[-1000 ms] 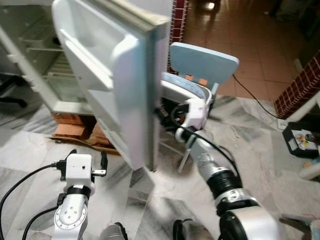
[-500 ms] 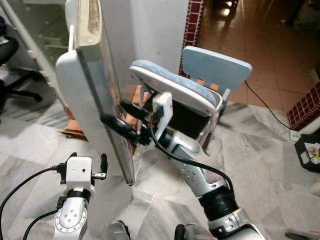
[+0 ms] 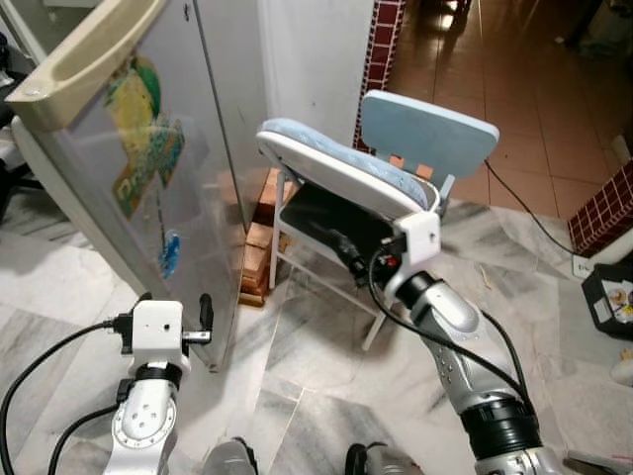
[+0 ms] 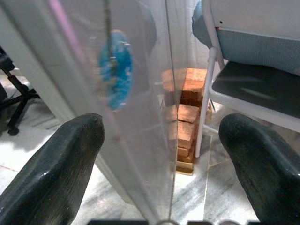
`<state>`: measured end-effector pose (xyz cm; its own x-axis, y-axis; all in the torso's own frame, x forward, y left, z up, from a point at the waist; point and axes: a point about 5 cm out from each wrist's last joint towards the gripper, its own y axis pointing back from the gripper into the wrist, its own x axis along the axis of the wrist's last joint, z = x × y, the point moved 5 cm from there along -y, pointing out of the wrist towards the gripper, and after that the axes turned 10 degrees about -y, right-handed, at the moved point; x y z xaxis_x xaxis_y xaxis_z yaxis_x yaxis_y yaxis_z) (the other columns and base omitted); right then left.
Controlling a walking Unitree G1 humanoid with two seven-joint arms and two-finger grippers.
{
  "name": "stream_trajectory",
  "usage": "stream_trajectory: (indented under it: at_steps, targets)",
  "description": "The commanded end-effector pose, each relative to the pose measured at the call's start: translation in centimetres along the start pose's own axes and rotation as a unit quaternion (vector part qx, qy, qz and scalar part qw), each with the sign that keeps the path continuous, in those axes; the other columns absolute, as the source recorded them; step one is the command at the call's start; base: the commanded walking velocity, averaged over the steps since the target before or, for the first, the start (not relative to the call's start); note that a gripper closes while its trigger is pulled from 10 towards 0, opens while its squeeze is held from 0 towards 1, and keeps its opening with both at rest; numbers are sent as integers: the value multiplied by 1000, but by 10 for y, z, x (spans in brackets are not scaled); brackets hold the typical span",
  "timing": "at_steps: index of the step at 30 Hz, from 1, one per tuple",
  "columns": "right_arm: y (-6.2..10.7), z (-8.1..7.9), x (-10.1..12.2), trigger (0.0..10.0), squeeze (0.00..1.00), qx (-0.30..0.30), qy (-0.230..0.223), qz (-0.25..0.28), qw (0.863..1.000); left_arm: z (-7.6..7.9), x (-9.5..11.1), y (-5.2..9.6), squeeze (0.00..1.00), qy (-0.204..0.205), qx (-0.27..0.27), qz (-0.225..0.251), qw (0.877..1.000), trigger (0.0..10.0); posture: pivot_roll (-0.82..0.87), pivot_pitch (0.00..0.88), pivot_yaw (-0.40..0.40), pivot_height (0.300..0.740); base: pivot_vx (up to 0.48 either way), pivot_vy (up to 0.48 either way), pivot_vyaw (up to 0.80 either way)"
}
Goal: Restocking fridge
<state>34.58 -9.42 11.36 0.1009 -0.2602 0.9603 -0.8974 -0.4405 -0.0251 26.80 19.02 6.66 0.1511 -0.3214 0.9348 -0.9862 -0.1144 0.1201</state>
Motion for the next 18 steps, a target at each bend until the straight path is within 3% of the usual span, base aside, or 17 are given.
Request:
stream_trajectory:
  at_steps: [1, 13, 18]
  targets:
    - [2, 3, 1, 10000, 0, -19, 6, 6, 1000, -2, -5, 0, 0, -4, 2, -9, 1000, 10000, -2, 122, 33, 740, 0, 285, 0]
    - [3, 9, 0, 10000, 0, -47, 8, 8, 999, -5, 3, -5, 0, -9, 5, 2, 1000, 10000, -11, 138, 38, 740, 0, 285, 0]
    - [5, 15, 6, 10000, 0, -62, 17, 16, 998, -9, 17, -11, 0, -8, 16, 19, 1000, 10000, -8, 145, 37, 740, 0, 391, -723]
